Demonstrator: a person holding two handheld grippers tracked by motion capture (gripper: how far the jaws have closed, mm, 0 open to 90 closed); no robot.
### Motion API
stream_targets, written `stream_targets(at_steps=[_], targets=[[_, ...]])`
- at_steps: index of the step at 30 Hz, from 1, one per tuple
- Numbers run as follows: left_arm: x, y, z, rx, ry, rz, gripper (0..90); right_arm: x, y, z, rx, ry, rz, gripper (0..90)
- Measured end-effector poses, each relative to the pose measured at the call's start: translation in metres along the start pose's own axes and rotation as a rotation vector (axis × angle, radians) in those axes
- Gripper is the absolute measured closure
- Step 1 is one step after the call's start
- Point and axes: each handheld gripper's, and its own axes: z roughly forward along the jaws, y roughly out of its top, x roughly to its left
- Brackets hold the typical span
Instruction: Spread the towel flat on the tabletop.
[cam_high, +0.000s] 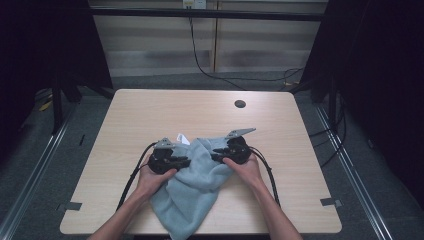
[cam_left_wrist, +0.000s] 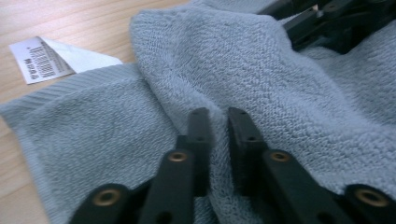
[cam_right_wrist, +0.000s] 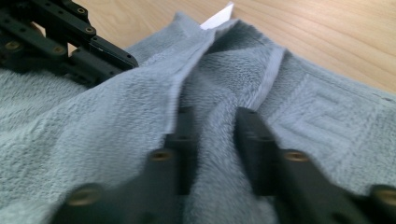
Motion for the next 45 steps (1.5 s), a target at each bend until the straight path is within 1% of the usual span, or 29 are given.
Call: stream_targets(at_steps=[2, 4, 6, 8, 10, 13, 14, 15, 17, 20, 22, 24, 26, 28, 29, 31, 32, 33, 34, 35, 36, 37, 38, 40, 41, 42, 43, 44, 45], targets=[[0.001, 0.002, -0.006, -0.031, -0.007, -0.003, 85.2, 0.004, 0.003, -0.001, 0.012, -0.011, -0.024, 84.1], [0.002, 0.005, -0.016, -0.083, -0.012, -0.019, 85.9, 0.006, 0.005, -0.006, 0.004, -0.036, -0.032, 84.9], [0.005, 0.008, -0.026, -0.124, -0.029, -0.04, 85.9, 0.004, 0.008, -0.014, -0.017, -0.067, -0.02, 85.2], [0.006, 0.009, -0.033, -0.15, -0.021, -0.044, 86.1, 0.001, 0.01, -0.024, -0.046, -0.075, -0.001, 85.3], [0.006, 0.011, -0.038, -0.171, -0.019, -0.046, 86.1, -0.002, 0.013, -0.035, -0.068, -0.122, 0.007, 85.4], [0.009, 0.015, -0.05, -0.22, -0.01, -0.06, 86.2, -0.007, 0.016, -0.05, -0.104, -0.163, 0.033, 85.6], [0.011, 0.016, -0.054, -0.242, -0.013, -0.072, 86.3, -0.009, 0.018, -0.056, -0.12, -0.169, 0.043, 85.7], [0.012, 0.017, -0.059, -0.258, -0.027, -0.079, 86.4, -0.01, 0.02, -0.061, -0.136, -0.176, 0.049, 85.7], [0.01, 0.022, -0.065, -0.278, -0.025, -0.066, 86.5, -0.012, 0.027, -0.072, -0.167, -0.179, 0.051, 85.9], [0.005, 0.039, -0.075, -0.317, -0.012, -0.041, 86.7, -0.009, 0.043, -0.085, -0.206, -0.198, 0.04, 86.0], [0.004, 0.057, -0.084, -0.348, -0.01, -0.033, 86.7, -0.008, 0.057, -0.094, -0.244, -0.22, 0.038, 86.0], [0.001, 0.077, -0.096, -0.384, 0.012, -0.012, 86.7, -0.005, 0.074, -0.105, -0.283, -0.25, 0.03, 86.0], [-0.004, 0.097, -0.11, -0.425, 0.032, 0.017, 86.7, 0.001, 0.092, -0.118, -0.33, -0.281, 0.016, 86.0], [-0.011, 0.113, -0.125, -0.481, 0.036, 0.039, 86.7, 0.008, 0.11, -0.133, -0.387, -0.31, -0.005, 86.0], [-0.015, 0.12, -0.132, -0.505, 0.042, 0.053, 86.7, 0.012, 0.117, -0.14, -0.419, -0.325, -0.016, 86.1], [-0.023, 0.126, -0.142, -0.534, 0.041, 0.089, 86.7, 0.022, 0.127, -0.154, -0.484, -0.349, -0.028, 86.0], [-0.026, 0.126, -0.144, -0.534, 0.047, 0.103, 86.7, 0.027, 0.129, -0.16, -0.513, -0.354, -0.037, 86.0], [-0.029, 0.124, -0.144, -0.529, 0.044, 0.11, 86.7, 0.03, 0.129, -0.164, -0.529, -0.346, -0.036, 85.9], [-0.03, 0.12, -0.142, -0.518, 0.043, 0.119, 86.7, 0.033, 0.126, -0.165, -0.525, -0.36, -0.04, 85.8], [-0.031, 0.114, -0.139, -0.496, 0.043, 0.119, 86.6, 0.035, 0.12, -0.165, -0.513, -0.367, -0.038, 85.7], [-0.031, 0.114, -0.139, -0.496, 0.043, 0.119, 86.6, 0.036, 0.113, -0.162, -0.496, -0.356, -0.031, 85.6], [-0.032, 0.097, -0.129, -0.451, 0.03, 0.118, 86.6, 0.037, 0.103, -0.158, -0.478, -0.36, -0.024, 85.5], [-0.033, 0.087, -0.124, -0.421, 0.027, 0.12, 86.6, 0.038, 0.091, -0.153, -0.456, -0.361, -0.013, 85.6], [-0.035, 0.063, -0.113, -0.365, 0.002, 0.116, 86.5, 0.041, 0.062, -0.141, -0.397, -0.356, 0.005, 85.4], [-0.036, 0.051, -0.108, -0.333, -0.01, 0.115, 86.5, 0.044, 0.046, -0.135, -0.373, -0.35, 0.022, 85.4], [-0.038, 0.039, -0.102, -0.29, -0.014, 0.12, 86.5, 0.047, 0.029, -0.129, -0.348, -0.331, 0.031, 85.1], [-0.041, 0.029, -0.097, -0.24, -0.011, 0.131, 86.4, 0.05, 0.014, -0.124, -0.309, -0.313, 0.043, 84.7], [-0.043, 0.02, -0.093, -0.21, -0.017, 0.135, 86.3, 0.053, 0.0, -0.119, -0.285, -0.299, 0.049, 84.2], [-0.044, 0.01, -0.088, -0.178, -0.033, 0.13, 86.2, 0.055, -0.013, -0.114, -0.25, -0.278, 0.054, 82.8]])
